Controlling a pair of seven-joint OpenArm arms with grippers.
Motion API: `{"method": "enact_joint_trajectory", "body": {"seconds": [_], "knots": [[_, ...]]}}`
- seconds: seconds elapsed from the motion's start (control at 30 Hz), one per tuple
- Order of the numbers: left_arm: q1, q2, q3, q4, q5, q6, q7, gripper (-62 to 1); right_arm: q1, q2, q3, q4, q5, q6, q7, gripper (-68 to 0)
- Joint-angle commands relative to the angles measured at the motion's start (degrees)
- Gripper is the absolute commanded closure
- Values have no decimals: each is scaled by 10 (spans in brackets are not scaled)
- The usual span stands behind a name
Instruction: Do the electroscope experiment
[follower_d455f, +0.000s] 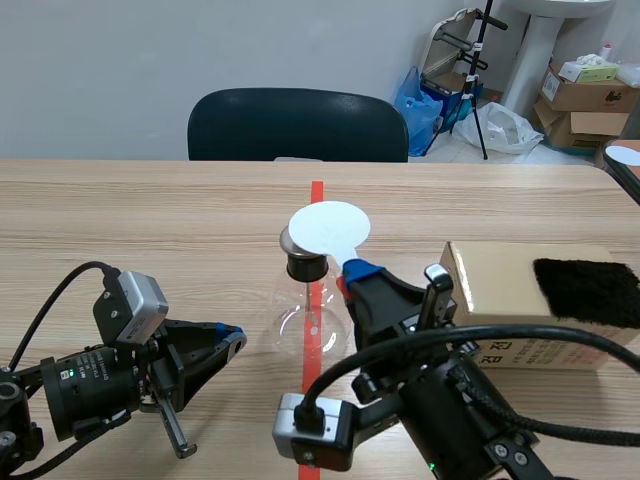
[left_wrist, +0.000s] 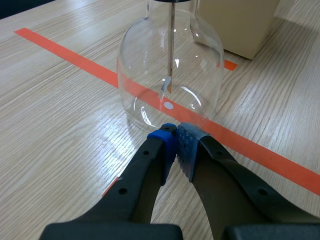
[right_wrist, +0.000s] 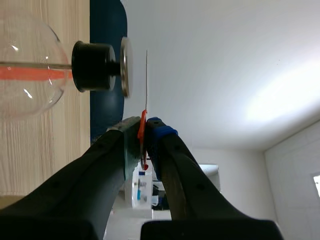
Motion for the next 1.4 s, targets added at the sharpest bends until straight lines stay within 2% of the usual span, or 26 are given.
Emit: {"method": "enact_joint_trajectory", "body": {"seconds": [0.0,0.13,1.13,1.37], "knots": [[-2,0,-2,14,-4,-2,-9,-32,5,3,2,7,0,-6,8,-9],[-2,0,-2,14,-4,-2,-9,-32,5,3,2,7,0,-6,25,-9],[-2,0,-2,14,-4,-2,-9,-32,5,3,2,7,0,-6,23,-9],[-2,0,-2,14,-4,-2,-9,-32,5,3,2,7,0,-6,-23,-9]]}}
